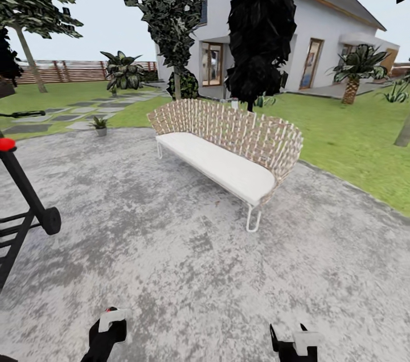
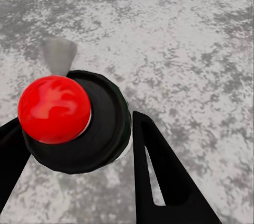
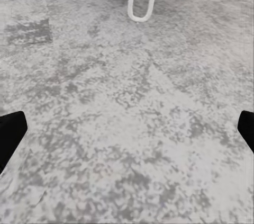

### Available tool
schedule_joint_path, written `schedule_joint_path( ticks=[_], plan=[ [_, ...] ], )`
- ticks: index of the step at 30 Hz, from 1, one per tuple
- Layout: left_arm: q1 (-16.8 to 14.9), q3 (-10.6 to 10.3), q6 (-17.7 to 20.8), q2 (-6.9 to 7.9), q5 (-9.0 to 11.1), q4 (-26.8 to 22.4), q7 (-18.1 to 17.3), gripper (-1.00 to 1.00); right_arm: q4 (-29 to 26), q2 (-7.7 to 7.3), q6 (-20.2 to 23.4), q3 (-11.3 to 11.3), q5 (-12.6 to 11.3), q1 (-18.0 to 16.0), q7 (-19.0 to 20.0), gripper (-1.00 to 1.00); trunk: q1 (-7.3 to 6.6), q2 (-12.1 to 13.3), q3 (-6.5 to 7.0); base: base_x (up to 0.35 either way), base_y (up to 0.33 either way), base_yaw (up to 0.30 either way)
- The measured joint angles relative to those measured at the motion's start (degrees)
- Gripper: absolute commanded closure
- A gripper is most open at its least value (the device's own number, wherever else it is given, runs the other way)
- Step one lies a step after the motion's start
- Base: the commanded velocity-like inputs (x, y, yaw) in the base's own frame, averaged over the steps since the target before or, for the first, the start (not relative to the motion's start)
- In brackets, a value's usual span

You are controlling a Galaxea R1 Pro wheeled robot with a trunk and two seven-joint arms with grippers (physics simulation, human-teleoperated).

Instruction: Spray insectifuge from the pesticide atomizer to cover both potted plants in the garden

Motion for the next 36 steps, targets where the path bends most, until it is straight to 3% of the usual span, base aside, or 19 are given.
schedule_joint_path(
  ticks=[36],
  plan=[
    [0.0,0.0,0.0,-0.01,0.0,0.0,0.0,1.0,0.0,0.0,0.0,0.0,0.0,0.0,0.0,-1.0,0.0,0.0,0.0,0.325,-0.078,0.264]
  ],
)
